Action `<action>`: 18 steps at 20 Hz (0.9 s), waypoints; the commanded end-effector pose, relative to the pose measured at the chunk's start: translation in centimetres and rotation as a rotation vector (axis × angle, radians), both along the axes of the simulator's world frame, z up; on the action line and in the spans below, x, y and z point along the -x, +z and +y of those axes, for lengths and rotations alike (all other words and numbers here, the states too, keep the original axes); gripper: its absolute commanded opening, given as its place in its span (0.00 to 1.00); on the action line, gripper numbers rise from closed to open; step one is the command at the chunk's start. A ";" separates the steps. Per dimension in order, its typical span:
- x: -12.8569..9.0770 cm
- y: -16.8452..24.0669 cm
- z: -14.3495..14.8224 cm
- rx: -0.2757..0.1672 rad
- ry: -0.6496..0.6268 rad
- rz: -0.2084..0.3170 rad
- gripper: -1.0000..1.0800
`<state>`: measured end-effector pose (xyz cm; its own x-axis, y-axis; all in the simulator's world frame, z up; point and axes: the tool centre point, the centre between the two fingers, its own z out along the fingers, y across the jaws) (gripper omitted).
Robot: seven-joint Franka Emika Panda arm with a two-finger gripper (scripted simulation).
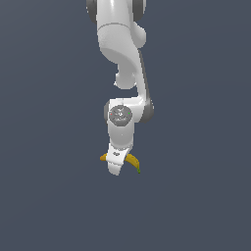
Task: Pick up the object and move it to a goal position.
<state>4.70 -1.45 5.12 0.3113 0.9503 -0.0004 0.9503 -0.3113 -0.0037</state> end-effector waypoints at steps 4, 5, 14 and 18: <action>-1.5 3.3 5.5 0.000 0.001 -0.003 0.00; -1.7 3.9 6.5 0.000 0.001 -0.003 0.00; -4.2 9.0 15.1 0.000 -0.001 -0.003 0.00; -5.1 10.6 17.8 0.000 -0.001 -0.003 0.00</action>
<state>9.45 15.47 14.98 0.3101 0.9507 0.0006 0.9507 -0.3101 -0.0019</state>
